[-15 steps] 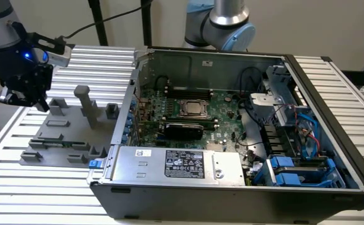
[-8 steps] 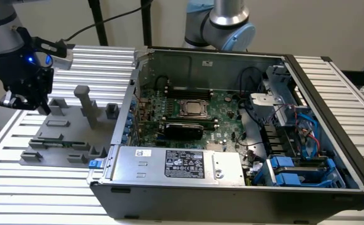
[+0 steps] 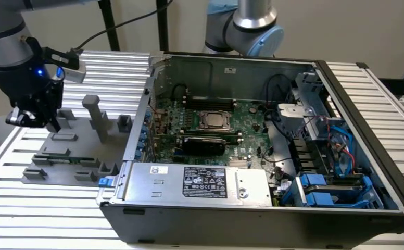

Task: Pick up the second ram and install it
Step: 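Pick up the second ram and move it above second insertion slot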

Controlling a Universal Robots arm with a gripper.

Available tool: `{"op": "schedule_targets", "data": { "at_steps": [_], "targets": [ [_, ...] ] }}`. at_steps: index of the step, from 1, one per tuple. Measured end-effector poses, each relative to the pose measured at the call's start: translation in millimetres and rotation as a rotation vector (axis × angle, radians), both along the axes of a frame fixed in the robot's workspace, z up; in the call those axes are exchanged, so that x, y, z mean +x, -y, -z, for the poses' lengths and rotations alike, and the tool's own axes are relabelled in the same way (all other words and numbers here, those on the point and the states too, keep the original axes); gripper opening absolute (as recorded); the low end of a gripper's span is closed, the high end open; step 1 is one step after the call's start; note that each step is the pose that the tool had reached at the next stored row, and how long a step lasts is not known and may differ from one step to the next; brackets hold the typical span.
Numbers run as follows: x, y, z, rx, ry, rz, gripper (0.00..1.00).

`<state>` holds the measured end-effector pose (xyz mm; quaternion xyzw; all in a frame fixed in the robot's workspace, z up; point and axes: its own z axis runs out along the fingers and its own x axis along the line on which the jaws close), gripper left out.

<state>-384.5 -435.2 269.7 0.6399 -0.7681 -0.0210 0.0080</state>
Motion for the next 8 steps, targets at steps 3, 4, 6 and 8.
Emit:
{"op": "schedule_targets", "data": {
  "at_steps": [3,4,6,8],
  "targets": [
    [3.0,1.6,2.9,-0.0001,-0.0001,-0.010,0.11],
    [3.8,1.9,3.9,-0.0001,-0.0001,-0.015,0.11],
    [4.7,2.2,6.3,-0.0003,-0.0001,-0.028,0.11],
    [5.0,2.3,8.7,-0.0006,-0.0001,-0.047,0.11]
  ]
}}
